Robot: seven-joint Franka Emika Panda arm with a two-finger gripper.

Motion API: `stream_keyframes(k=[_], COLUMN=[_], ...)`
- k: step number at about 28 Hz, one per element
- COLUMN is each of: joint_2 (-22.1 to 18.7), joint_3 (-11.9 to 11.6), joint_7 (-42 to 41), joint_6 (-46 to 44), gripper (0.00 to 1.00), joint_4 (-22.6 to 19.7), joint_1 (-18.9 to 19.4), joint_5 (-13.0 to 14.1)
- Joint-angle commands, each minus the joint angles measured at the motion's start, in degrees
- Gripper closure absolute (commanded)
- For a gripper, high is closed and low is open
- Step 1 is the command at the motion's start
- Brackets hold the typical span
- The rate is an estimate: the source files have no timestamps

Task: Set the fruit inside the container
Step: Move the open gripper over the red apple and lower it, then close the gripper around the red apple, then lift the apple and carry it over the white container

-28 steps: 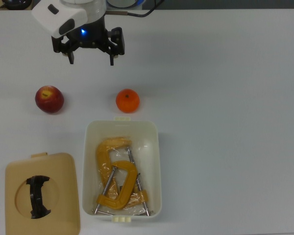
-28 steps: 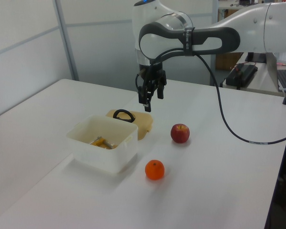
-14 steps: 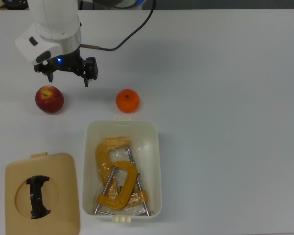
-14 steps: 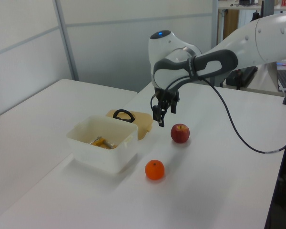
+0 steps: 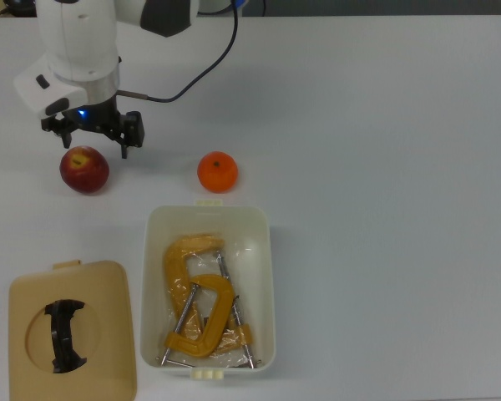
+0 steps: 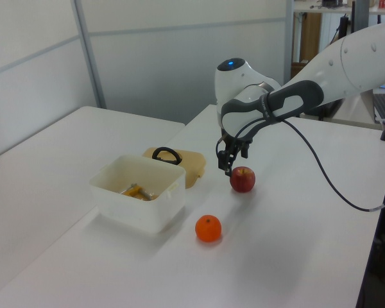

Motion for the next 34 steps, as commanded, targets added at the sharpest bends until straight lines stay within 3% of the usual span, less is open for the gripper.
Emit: stream_keyframes(k=[1,10,26,29,30,31,33,34], joint_2=[-0.4,1.6,6.3,6.2,6.2,6.1,5.6,5.4], joint_3=[-1.4,-1.4,-1.4,-1.4,-1.3,-1.3,-1.4,-1.3], joint_7=[-0.3,-0.4,0.0,0.0,0.0,0.0,0.1,0.1], joint_6=[2.5,5.2,8.8,8.8,8.7,8.7,8.6,8.6], gripper=[0.00,0.00,0.03,0.40,0.69,0.81,1.00,1.00], joint_4=[-2.0,-3.0,-2.8,-2.8,-2.6,-2.4,-2.2,-2.1], joint_1=[0.6,-0.9,-1.5,-1.5,-1.5,-1.5,-1.6,-1.6], joint_5=[-1.7,-3.6,-4.4,-5.3,-5.4,-5.4,-5.0,-4.9])
